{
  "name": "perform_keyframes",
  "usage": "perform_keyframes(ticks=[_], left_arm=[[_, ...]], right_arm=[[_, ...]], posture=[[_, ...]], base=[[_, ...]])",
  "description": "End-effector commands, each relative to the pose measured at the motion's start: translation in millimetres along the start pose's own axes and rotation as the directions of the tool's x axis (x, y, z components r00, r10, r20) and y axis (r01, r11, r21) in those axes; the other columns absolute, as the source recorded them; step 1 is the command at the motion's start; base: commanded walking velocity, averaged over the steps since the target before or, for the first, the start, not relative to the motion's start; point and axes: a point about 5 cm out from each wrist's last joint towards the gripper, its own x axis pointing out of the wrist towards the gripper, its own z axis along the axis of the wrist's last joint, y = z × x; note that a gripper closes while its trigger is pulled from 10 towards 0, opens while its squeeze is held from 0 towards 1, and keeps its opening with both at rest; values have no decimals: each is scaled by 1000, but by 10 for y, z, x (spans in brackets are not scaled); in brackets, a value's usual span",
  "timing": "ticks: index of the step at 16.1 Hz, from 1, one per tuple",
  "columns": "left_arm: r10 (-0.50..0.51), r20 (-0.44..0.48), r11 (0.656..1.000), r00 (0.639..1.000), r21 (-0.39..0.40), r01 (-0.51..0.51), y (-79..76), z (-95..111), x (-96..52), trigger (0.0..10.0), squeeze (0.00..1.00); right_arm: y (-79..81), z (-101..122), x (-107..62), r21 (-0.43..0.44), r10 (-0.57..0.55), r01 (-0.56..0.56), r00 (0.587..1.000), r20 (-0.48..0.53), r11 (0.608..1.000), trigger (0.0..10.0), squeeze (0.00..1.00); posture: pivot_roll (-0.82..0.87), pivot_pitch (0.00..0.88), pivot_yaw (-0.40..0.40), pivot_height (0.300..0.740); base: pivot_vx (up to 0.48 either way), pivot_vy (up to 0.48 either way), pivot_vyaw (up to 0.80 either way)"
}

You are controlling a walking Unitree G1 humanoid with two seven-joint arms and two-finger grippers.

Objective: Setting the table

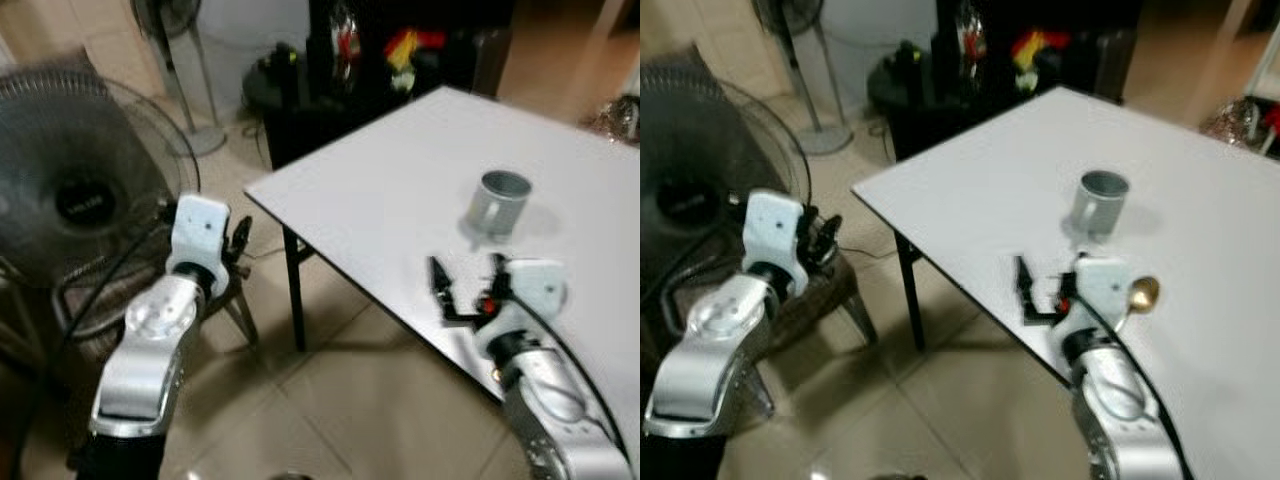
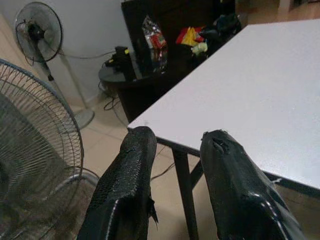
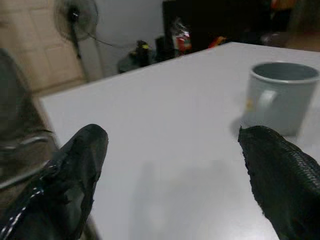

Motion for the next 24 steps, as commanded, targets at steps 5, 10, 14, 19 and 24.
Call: perform_keyframes(ticks=[5, 10, 14, 19, 24], left_arm=[[-6, -22, 1000, 1000, 29, 7, -49, -37, -55, 10000, 0], [16, -7, 999, 1000, 45, -16, 1, -8, -81, 10000, 0], [4, 3, 999, 1000, 45, -4, -26, 9, -66, 10000, 0], [20, 16, 999, 1000, 32, -21, -21, 27, -58, 10000, 0], [9, 25, 999, 1000, 44, -10, -25, 41, -71, 10000, 0]], right_arm=[[37, -23, -9, 0, 47, -47, 999, -23, 999, 10000, 0], [88, -44, 32, 29, 81, -80, 996, -33, 996, 10000, 0], [92, -46, 46, 33, 104, -102, 994, -33, 994, 10000, 0], [107, -36, 87, 60, 123, -121, 992, -33, 991, 10000, 0], [157, -52, 98, 69, 171, -168, 984, -45, 983, 10000, 0]], posture=[[6, 0, 70, 740], [27, 0, 53, 740], [26, 0, 53, 740], [33, 0, 43, 740], [42, 0, 38, 740]], base=[[0, 0, 800], [0, 0, 800], [0, 0, 800], [0, 0, 800], [0, 0, 800]])
